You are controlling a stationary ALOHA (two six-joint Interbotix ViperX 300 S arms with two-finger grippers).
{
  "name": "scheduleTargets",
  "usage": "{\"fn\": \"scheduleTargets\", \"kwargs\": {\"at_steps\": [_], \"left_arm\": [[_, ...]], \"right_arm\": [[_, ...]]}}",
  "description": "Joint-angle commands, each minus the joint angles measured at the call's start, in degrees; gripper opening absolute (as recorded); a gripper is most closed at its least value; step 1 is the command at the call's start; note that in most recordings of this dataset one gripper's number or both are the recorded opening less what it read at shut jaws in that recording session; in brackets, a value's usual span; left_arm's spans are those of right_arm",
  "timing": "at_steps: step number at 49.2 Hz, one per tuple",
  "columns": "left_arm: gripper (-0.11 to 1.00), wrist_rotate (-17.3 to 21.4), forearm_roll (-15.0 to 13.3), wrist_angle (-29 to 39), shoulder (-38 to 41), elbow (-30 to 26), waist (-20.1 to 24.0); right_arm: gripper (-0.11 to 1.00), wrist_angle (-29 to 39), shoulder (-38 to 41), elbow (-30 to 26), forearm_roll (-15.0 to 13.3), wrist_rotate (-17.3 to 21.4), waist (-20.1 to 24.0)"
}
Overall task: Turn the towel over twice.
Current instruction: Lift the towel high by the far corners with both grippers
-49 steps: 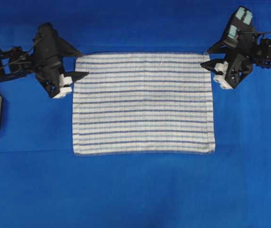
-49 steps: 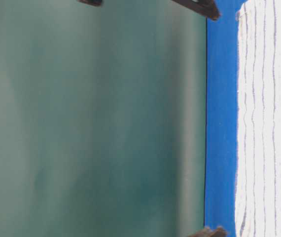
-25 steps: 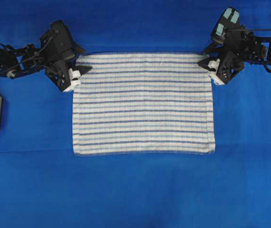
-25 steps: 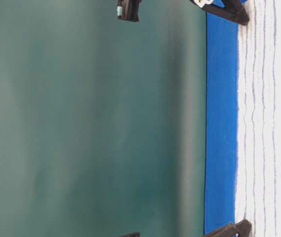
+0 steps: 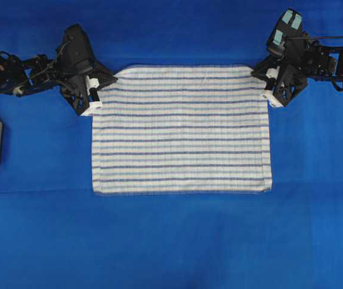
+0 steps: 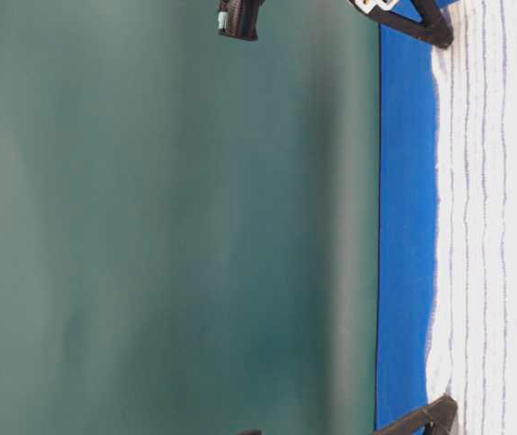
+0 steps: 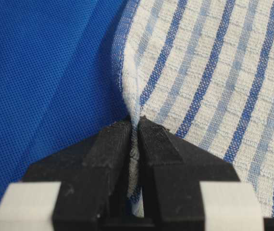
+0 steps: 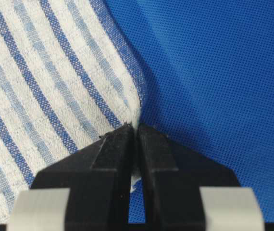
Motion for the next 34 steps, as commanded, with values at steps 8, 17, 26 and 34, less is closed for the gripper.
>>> {"fn": "scheduleTargets", "kwargs": {"at_steps": [8, 17, 26, 34], "left_arm": [[0.01, 0.2, 0.0, 0.3, -1.5, -0.5, 0.4], [0.01, 0.1, -0.1, 0.3, -5.2, -0.8, 2.1], [0.01, 0.1, 0.0, 1.6, -10.2, -2.6, 5.0], [0.01, 0.9, 0.0, 2.7, -14.0, -5.7, 6.3]], "right_arm": [[0.05, 0.0, -0.7, -0.6, 0.4, 0.3, -0.2], [0.05, 0.3, -4.0, -1.1, 0.6, 0.3, -1.4], [0.05, 1.9, -7.6, -2.7, 0.5, 0.3, -4.5], [0.05, 4.9, -10.5, -5.2, 0.0, 0.0, -7.0]]}}
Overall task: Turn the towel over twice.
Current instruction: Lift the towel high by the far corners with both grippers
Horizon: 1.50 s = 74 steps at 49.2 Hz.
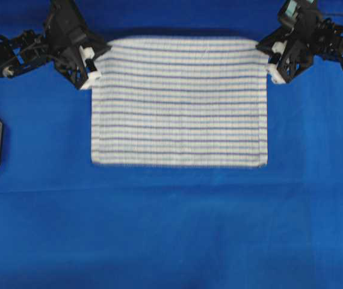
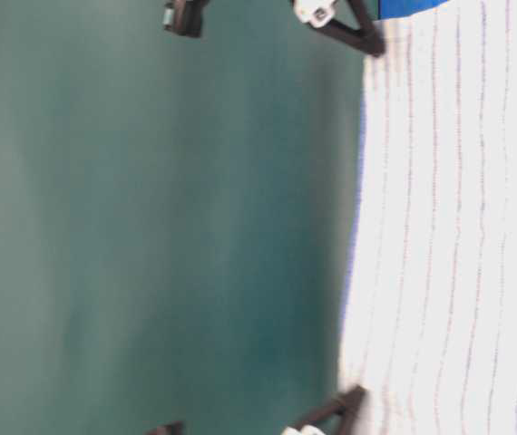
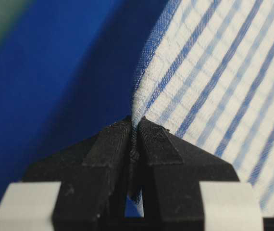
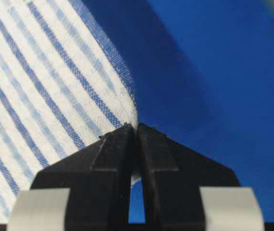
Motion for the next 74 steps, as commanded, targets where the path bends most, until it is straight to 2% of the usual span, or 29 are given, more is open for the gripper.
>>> {"fn": "scheduleTargets", "kwargs": {"at_steps": [1, 6, 18, 30, 50, 63, 74], "left_arm": [[0.01, 0.6, -0.1, 0.1, -2.9, -2.5, 0.7], [0.01, 2.4, 0.0, 0.2, -4.8, -4.6, 1.0], [0.01, 4.5, -0.1, 0.2, -8.1, -7.9, 1.1], [0.01, 5.4, 0.0, 0.2, -11.3, -9.3, 2.6], [0.01, 5.5, 0.0, 0.5, -18.9, -8.9, 3.6], [0.01, 5.3, 0.0, 1.1, -21.5, -6.9, 1.3], [0.01, 4.7, 0.0, 5.2, -23.6, -4.7, -1.1]], "right_arm": [[0.05, 1.3, -2.6, -2.4, -0.4, -0.2, -1.3], [0.05, 4.4, -4.9, -4.3, -1.6, -0.5, -2.1], [0.05, 13.9, -11.2, -10.5, -6.6, -1.2, -2.5], [0.05, 17.7, -14.2, -14.6, -9.6, -1.2, -2.5], [0.05, 18.0, -19.6, -15.7, -9.8, -1.2, -2.4], [0.05, 21.0, -22.8, -15.6, -9.8, -1.5, -0.4], [0.05, 24.3, -22.9, -15.2, -9.4, -0.7, 2.4]]}}
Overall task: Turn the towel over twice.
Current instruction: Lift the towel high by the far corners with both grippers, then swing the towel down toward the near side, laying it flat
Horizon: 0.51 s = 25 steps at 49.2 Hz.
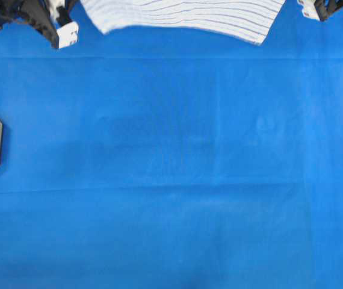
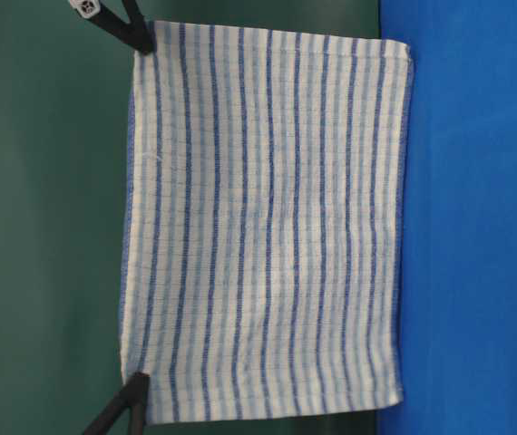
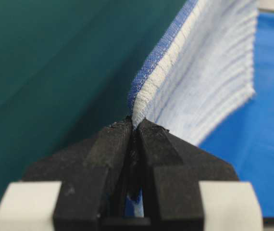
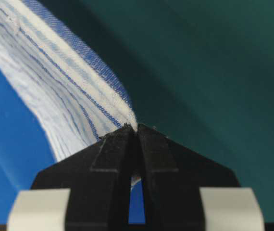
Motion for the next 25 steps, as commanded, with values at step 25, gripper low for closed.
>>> {"fn": "scheduleTargets", "kwargs": {"at_steps": [25], "left_arm": [[0.01, -2.4, 0.0, 5.6, -2.7, 6.8, -12.4]], "right_arm": [[0.05, 13.3, -1.8, 1.8, 3.2, 6.6, 21.1]]}}
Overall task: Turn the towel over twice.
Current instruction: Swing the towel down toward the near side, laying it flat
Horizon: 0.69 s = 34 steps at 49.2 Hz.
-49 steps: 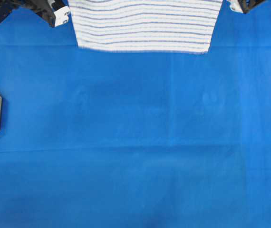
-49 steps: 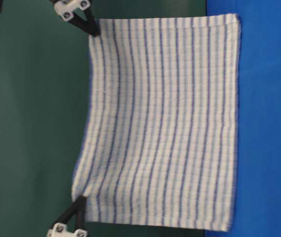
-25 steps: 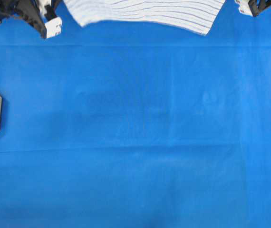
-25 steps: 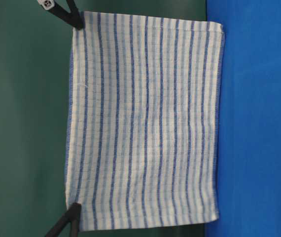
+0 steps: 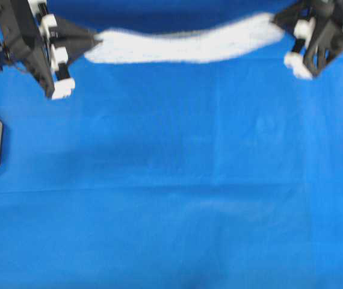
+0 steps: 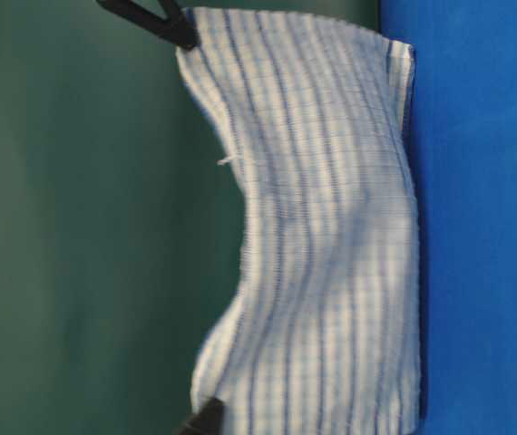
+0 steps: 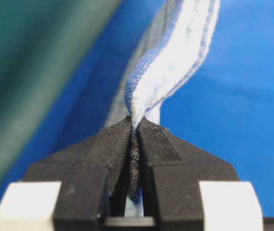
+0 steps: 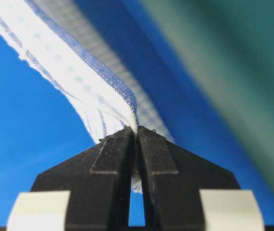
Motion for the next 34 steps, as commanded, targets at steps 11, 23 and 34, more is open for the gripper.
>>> {"fn": "scheduleTargets", "kwargs": {"at_steps": [11, 23, 34], "left_arm": [[0.01, -1.5, 0.0, 1.1, 1.1, 2.5, -9.7], [0.01, -4.7, -0.1, 1.0, 7.2, 4.7, -19.2], [0.01, -11.0, -0.1, 0.7, 14.3, 4.7, -24.8]], "right_arm": [[0.05, 1.4, -0.4, 4.0, 0.3, 7.9, 13.9], [0.05, -1.5, 2.7, 10.2, 0.2, 16.3, 21.1], [0.05, -9.8, 7.1, 13.7, 0.2, 23.6, 26.0]]}}
